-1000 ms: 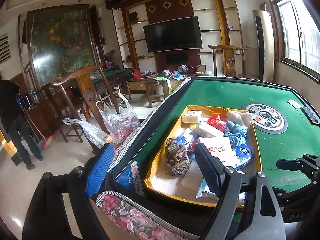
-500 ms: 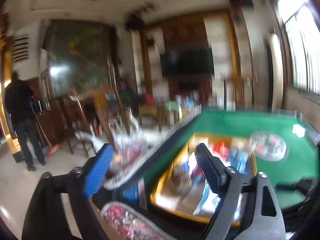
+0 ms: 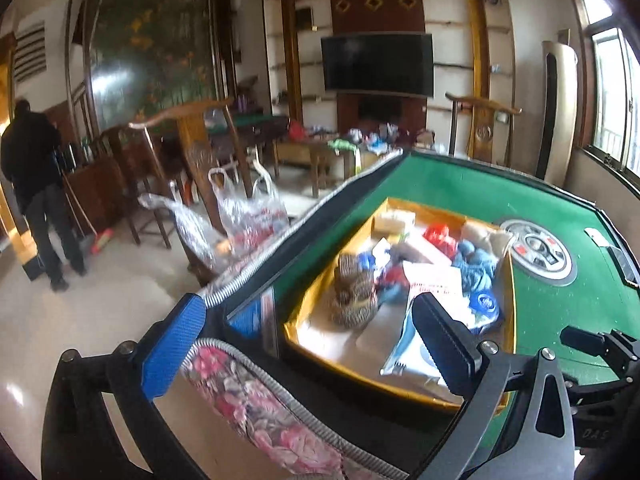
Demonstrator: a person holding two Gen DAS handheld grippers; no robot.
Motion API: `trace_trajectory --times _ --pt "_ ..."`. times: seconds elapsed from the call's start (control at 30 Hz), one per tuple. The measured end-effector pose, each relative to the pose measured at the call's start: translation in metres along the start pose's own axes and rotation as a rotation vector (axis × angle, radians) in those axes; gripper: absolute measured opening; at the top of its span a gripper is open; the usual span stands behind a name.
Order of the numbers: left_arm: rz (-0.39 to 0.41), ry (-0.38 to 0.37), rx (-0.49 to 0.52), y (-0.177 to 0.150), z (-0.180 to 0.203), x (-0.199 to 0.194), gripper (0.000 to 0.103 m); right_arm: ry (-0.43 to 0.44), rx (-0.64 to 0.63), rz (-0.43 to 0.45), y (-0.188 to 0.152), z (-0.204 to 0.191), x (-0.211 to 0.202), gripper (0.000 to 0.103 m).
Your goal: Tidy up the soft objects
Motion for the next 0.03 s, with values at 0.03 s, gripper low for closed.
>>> trace_trajectory --times 0.03 --pt "-0.014 0.009 0.000 -0.0017 0.0013 0.0036 0.103 0.001 0.004 0.001 -0.0002 0.0008 0.0002 0.081"
Point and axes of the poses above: each gripper's, at about its wrist camera, not at the fingertips, and x roughly the way its jaws point, z to its right, y to its top, the point moved 7 cm from there along x, roughly the way its jaws point, and after that the axes turned 11 degrees about -x, right-handed, at the moved point
